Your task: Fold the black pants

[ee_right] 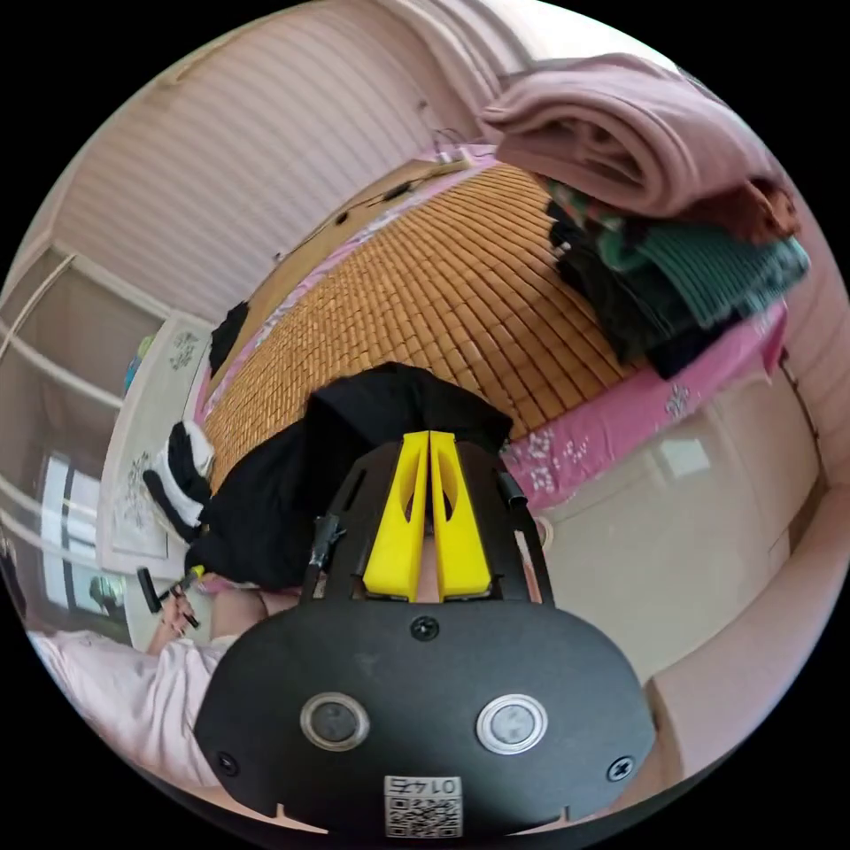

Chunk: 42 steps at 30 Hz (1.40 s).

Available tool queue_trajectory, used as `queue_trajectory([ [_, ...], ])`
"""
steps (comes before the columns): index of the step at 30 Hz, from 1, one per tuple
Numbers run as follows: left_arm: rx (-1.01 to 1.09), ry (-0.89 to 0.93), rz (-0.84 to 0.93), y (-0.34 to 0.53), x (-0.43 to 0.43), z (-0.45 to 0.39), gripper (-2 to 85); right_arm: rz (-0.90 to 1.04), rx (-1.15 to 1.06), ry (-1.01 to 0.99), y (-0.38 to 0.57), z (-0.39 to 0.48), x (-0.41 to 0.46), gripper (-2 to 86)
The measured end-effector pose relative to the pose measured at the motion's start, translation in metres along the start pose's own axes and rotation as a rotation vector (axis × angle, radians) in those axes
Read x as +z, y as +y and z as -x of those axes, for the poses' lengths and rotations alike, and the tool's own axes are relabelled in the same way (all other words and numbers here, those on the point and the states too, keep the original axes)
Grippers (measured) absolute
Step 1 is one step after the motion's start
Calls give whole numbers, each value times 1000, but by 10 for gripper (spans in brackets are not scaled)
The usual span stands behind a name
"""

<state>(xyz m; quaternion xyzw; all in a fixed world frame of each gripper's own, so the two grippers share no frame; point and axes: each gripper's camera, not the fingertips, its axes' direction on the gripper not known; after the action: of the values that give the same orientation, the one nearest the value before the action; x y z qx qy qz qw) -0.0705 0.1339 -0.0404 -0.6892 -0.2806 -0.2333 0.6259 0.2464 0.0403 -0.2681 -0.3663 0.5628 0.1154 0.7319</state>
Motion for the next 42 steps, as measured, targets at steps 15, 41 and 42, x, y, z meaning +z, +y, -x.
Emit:
queue_trajectory([
  [15,103,-206,-446,-59,-163,-15,15,-625,-246,139,-104,72,-188,-3],
  [41,-324,-256,-118,80,-166,93,24,232,-333,249,-99,137,105,9],
  [42,-318,-263,-124,78,-168,93,23,150,-331,173,-100,134,79,7],
])
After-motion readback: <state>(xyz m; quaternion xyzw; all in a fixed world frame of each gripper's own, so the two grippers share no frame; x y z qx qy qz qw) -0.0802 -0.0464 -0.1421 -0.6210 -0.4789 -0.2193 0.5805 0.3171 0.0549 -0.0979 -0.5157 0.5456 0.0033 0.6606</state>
